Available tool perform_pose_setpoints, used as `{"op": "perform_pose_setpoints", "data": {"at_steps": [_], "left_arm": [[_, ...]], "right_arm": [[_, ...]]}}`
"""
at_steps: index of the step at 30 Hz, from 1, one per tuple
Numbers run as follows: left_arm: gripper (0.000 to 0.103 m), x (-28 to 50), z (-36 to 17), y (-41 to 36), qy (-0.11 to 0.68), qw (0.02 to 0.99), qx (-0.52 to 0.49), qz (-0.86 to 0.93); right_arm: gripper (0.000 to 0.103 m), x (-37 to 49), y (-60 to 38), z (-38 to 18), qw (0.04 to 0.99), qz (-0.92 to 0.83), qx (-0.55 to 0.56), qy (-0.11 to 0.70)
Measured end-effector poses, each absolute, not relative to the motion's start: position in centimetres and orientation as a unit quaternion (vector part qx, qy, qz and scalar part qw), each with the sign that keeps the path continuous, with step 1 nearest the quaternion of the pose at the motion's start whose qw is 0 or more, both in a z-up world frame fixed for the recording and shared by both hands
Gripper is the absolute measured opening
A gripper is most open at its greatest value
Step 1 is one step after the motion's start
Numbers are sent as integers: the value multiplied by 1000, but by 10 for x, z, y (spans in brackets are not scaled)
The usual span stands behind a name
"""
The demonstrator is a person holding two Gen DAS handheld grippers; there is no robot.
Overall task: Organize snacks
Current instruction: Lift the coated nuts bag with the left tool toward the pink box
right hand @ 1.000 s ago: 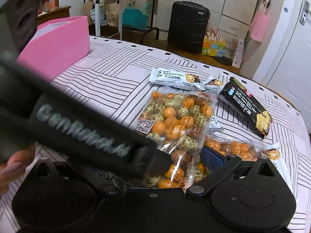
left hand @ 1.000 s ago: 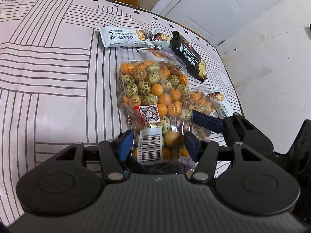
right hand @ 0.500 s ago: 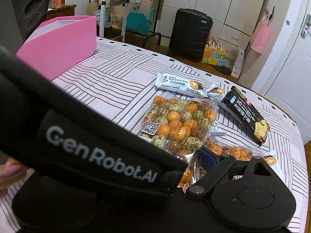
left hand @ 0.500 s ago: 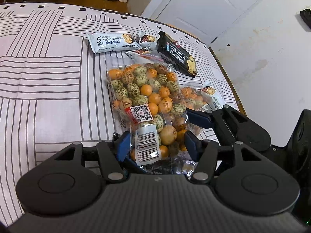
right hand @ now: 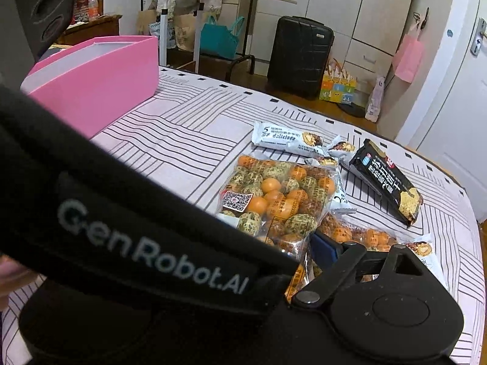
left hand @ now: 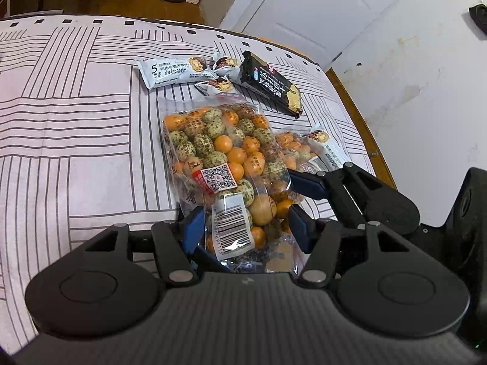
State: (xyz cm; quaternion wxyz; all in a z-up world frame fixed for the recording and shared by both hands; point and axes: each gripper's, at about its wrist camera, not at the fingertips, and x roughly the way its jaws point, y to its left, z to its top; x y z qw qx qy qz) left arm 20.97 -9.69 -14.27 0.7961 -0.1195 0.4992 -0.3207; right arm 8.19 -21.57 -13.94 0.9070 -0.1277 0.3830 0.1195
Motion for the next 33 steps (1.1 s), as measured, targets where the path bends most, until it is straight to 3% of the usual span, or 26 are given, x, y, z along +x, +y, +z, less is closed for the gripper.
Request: {"op": "perform_pose_setpoints", "data": {"at_steps": [33], "left_arm": [[57,120,-68,-44,518,803,-50,-290]], "right_arm": [[92,-11,-161,-82,924,154,-103,335]]}}
